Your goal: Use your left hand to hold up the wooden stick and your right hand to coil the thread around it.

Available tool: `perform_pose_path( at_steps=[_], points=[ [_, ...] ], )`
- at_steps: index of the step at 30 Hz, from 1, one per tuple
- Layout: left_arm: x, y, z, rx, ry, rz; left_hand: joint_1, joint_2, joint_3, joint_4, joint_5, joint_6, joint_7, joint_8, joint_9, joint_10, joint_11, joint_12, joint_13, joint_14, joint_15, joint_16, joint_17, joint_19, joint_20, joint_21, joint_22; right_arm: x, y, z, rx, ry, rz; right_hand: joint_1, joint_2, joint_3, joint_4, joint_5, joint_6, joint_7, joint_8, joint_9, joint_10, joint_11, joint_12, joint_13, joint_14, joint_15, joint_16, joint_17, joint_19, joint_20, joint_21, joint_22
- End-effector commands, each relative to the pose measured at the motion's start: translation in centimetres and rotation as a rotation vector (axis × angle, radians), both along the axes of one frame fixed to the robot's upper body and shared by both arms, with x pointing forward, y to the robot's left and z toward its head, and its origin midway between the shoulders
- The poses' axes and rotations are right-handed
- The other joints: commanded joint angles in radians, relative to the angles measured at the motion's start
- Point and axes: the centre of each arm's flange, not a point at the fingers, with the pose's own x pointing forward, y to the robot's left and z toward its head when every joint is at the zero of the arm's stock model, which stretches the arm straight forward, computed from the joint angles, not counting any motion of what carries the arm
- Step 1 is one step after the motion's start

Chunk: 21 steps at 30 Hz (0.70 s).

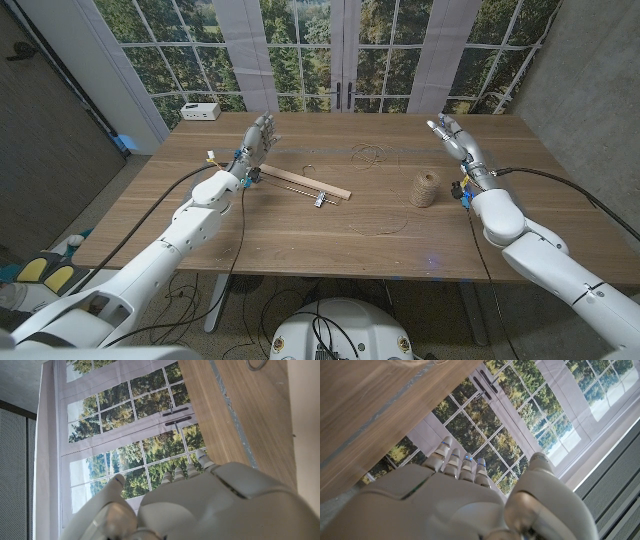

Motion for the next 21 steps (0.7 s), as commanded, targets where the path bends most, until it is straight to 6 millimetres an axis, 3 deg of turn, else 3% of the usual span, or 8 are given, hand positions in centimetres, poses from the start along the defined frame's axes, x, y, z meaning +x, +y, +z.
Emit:
perform_pose_path(
  at_steps=[1,5,10,11,14,17,21],
  points=[
    [-0.7,0.1,0.1,0.012,-0.006,-0.009,0.005,0.020,-0.006,0.002,0.007,-0.032,-0.007,0.009,0.003,-0.073,0.009,0.003,0.004,-0.061,0.005,0.006,0.005,-0.033,0.003,-0.003,0.004,-2.0,0.8,-1.7,-0.065,0.009,-0.089,0.016,-0.001,0.003,-0.012,-0.001,-0.008,-0.001,-0.002,0.004,-0.005,-0.008,-0.008,0.001,-0.008,-0.002,-0.002,0.001,-0.005,-0.006,-0.004,0.005],
    [-0.7,0.1,0.1,0.012,-0.011,-0.013,0.005,0.020,-0.007,0.002,0.008,-0.031,-0.007,0.009,0.003,-0.073,0.000,0.002,0.004,-0.060,0.005,0.006,0.005,-0.032,0.003,-0.005,0.004,-2.5,0.9,-2.2,-0.077,0.020,-0.109,0.025,-0.002,0.006,-0.019,-0.002,-0.011,-0.001,-0.002,0.004,-0.008,-0.010,-0.012,0.002,-0.009,-0.003,-0.003,0.001,-0.006,-0.007,-0.005,0.005],
    [-0.7,0.0,0.2,0.018,-0.012,-0.022,0.005,0.021,-0.009,0.002,0.008,-0.029,-0.007,0.008,0.003,-0.069,0.016,0.002,0.005,-0.059,0.005,0.004,0.005,-0.030,0.003,-0.008,0.005,-3.2,1.1,-2.7,-0.102,0.035,-0.145,0.035,-0.005,0.008,-0.028,-0.004,-0.014,0.000,-0.003,0.005,-0.010,-0.006,-0.015,0.002,-0.011,-0.003,-0.005,0.001,-0.004,-0.013,-0.004,0.005],
    [-0.6,-0.1,0.2,0.019,-0.011,-0.025,0.005,0.021,-0.010,0.002,0.008,-0.029,-0.007,0.008,0.003,-0.074,0.004,0.000,0.005,-0.059,0.006,0.004,0.006,-0.030,0.003,-0.009,0.005,-3.3,1.2,-2.9,-0.108,0.036,-0.150,0.037,-0.005,0.009,-0.029,-0.004,-0.014,-0.001,-0.003,0.005,-0.010,-0.005,-0.016,0.002,-0.010,-0.002,-0.005,0.001,-0.004,-0.013,-0.004,0.005],
    [-0.6,-0.1,0.2,0.020,-0.011,-0.028,0.005,0.021,-0.010,0.002,0.009,-0.028,-0.006,0.008,0.003,-0.069,0.013,0.001,0.005,-0.058,0.005,0.004,0.006,-0.029,0.003,-0.010,0.005,-3.7,1.3,-3.2,-0.120,0.045,-0.167,0.041,-0.007,0.010,-0.032,-0.005,-0.016,0.001,-0.004,0.005,-0.010,-0.006,-0.017,0.002,-0.011,-0.003,-0.006,0.001,-0.003,-0.014,-0.004,0.005],
    [-0.6,-0.1,0.2,0.020,-0.011,-0.029,0.006,0.021,-0.012,0.002,0.009,-0.028,-0.007,0.007,0.003,-0.071,-0.001,-0.001,0.005,-0.058,0.004,0.003,0.006,-0.029,0.003,-0.013,0.005,-4.1,1.5,-3.6,-0.139,0.053,-0.189,0.048,-0.008,0.012,-0.038,-0.005,-0.017,0.002,-0.004,0.005,-0.011,-0.005,-0.019,0.002,-0.010,-0.004,-0.007,0.001,0.003,-0.018,-0.002,0.004],
    [-0.5,-0.1,0.3,0.023,-0.013,-0.032,0.006,0.022,-0.013,0.002,0.010,-0.027,-0.006,0.007,0.003,-0.070,0.007,-0.001,0.005,-0.057,0.006,0.002,0.006,-0.027,0.003,-0.016,0.005,-4.4,1.7,-4.0,-0.156,0.069,-0.213,0.056,-0.010,0.014,-0.044,-0.006,-0.019,0.005,-0.003,0.005,-0.012,-0.007,-0.022,0.003,-0.009,-0.006,-0.007,0.001,0.009,-0.017,0.000,0.004]
  ],
)
